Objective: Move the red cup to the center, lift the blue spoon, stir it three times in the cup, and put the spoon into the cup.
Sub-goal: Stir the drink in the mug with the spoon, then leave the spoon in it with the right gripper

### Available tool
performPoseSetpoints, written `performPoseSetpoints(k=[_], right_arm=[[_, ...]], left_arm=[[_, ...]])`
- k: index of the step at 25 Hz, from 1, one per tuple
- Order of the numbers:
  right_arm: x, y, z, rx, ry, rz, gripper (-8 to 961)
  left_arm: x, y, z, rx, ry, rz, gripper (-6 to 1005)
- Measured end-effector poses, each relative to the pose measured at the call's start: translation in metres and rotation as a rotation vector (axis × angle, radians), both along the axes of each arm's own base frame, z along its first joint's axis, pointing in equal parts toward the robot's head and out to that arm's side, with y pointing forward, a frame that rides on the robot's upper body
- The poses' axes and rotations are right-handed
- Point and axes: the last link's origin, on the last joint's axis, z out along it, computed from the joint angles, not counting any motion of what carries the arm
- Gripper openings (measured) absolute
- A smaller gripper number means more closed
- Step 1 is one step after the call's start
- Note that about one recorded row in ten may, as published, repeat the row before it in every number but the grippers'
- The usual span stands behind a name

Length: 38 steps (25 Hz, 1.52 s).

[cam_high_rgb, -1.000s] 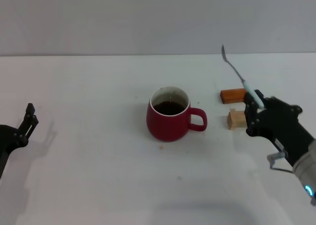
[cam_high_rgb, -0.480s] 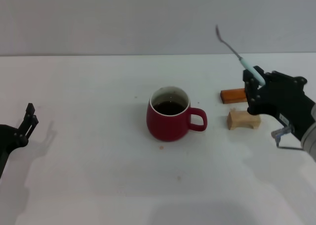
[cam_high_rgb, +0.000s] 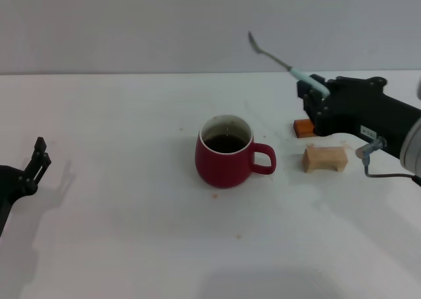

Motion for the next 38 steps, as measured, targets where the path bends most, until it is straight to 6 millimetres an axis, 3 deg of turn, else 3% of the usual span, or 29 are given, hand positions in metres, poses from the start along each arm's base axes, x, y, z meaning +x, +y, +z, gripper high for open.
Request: performPoseSetpoints(k=[11, 19, 38], right_arm=[[-0.038, 0.01, 0.012, -0.17, -0.194, -0.028, 130], [-0.048, 0.019, 0.021, -0.269, -0.308, -0.071, 130], [-0.062, 0.018, 0.024, -0.394, -0.426, -0.12, 130]], left_arm=[[0.0, 0.0, 0.0, 0.0, 0.0, 0.002, 859], [0.0, 0.0, -0.001, -0.002, -0.001, 0.003, 859], [0.001, 0.001, -0.002, -0.01, -0.005, 0.005, 859]])
